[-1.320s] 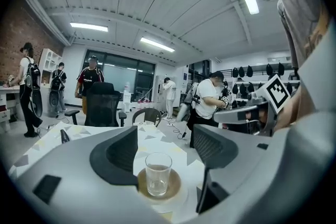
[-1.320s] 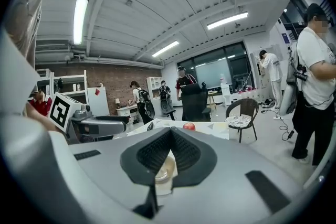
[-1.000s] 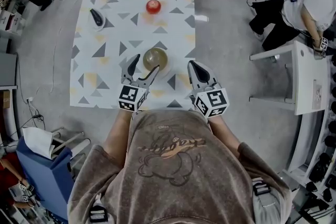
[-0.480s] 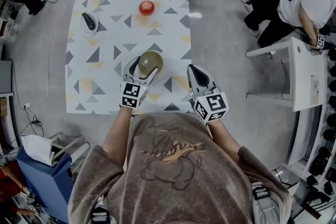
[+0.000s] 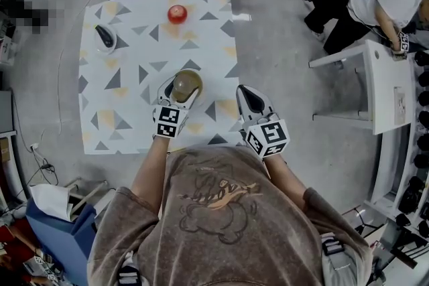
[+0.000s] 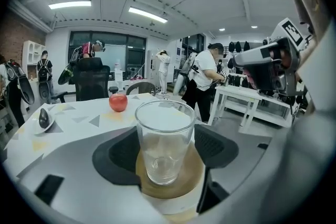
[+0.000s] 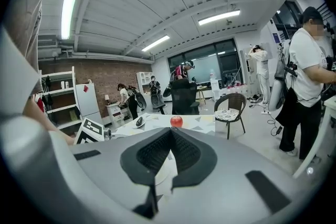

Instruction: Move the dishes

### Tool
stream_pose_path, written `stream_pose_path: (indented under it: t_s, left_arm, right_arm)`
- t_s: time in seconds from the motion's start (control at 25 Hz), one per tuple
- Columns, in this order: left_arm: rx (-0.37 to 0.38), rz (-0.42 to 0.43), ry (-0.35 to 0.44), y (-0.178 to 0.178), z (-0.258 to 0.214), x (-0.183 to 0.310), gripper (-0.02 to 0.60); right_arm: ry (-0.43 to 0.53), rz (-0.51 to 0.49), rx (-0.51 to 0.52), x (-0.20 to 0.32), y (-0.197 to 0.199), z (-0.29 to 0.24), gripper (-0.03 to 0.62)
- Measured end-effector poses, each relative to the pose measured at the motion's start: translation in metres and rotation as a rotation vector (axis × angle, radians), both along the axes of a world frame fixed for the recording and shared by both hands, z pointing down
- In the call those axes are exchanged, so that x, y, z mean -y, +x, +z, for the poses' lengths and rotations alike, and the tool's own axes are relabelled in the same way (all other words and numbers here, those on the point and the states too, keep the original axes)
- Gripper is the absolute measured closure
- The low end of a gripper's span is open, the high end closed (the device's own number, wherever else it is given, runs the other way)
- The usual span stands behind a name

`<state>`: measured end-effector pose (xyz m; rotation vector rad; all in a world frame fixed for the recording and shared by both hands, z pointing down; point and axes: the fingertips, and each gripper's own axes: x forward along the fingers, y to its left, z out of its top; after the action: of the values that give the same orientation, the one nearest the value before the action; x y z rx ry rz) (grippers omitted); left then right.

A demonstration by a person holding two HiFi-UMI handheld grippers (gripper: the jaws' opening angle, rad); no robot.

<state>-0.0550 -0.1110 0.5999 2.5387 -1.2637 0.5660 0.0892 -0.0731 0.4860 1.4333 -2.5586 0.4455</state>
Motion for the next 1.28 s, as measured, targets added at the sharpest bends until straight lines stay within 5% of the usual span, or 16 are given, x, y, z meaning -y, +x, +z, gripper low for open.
stream_pose_path:
  t_s: [0.8, 1.28]
  left_arm:
    - [0.028, 0.016, 0.004, 0.001, -0.006, 0.0, 0.293]
    - [-0.027, -0.009, 0.107, -0.009, -0.072, 0.024, 0.293]
  right_arm:
    - [-0.004, -0.008, 0.006, 0.008, -0.002, 0.004, 0.594]
    - [-0.001, -0.021, 0.021, 0.015, -0.009, 0.004, 0.594]
